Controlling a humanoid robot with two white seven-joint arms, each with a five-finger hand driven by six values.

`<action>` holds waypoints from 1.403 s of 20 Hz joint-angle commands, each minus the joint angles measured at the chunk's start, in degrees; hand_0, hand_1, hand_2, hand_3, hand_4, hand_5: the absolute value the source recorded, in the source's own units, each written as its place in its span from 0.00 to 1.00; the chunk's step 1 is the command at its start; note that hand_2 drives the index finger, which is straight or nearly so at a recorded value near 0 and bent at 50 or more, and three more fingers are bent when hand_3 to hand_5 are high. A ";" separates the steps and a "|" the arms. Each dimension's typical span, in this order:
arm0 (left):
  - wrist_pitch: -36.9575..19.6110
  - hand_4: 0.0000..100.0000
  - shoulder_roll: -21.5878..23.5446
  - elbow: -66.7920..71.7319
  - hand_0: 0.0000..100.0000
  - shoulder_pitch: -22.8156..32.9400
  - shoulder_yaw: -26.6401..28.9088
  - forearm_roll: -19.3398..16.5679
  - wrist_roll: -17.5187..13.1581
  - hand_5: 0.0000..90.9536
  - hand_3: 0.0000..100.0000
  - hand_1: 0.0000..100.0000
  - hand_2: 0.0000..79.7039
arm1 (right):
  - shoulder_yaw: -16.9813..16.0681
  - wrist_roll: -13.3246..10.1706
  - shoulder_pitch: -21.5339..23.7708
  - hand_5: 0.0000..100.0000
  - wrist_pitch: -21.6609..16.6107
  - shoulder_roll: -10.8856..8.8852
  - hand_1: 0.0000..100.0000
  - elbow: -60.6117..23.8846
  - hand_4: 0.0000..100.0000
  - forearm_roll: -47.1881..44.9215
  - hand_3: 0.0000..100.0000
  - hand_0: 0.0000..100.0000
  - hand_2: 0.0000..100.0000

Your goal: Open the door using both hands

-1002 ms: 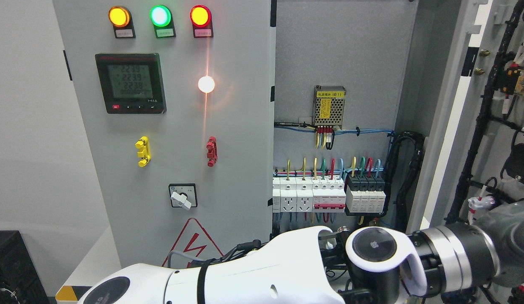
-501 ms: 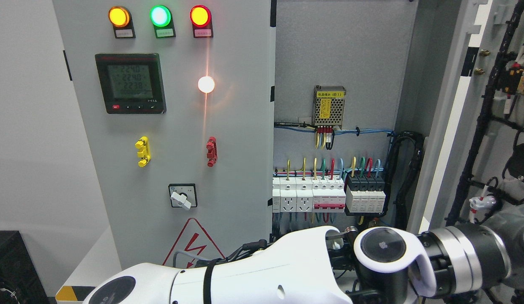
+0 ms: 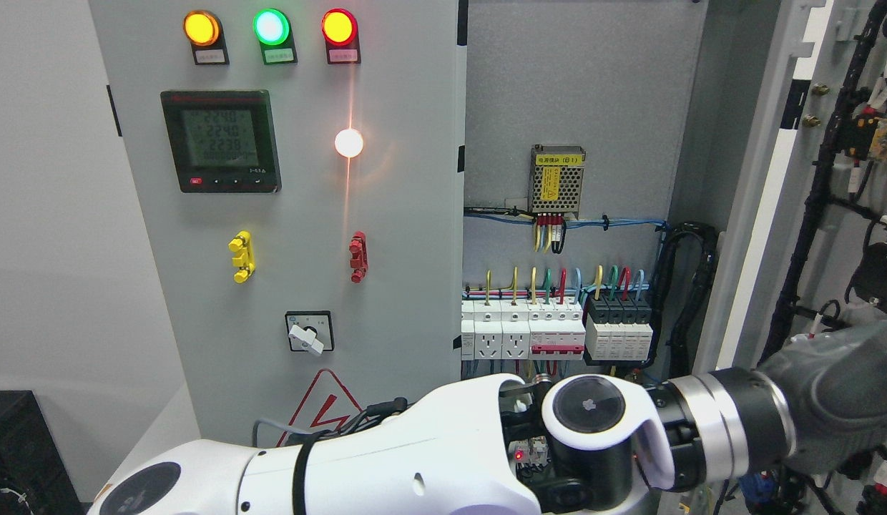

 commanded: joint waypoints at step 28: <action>-1.90 0.00 45.06 -15.82 0.00 52.72 2.29 -17.07 -0.17 0.00 0.00 0.00 0.00 | 1.76 -0.01 0.00 0.00 -0.02 0.00 0.00 0.01 0.00 -1.67 0.00 0.00 0.00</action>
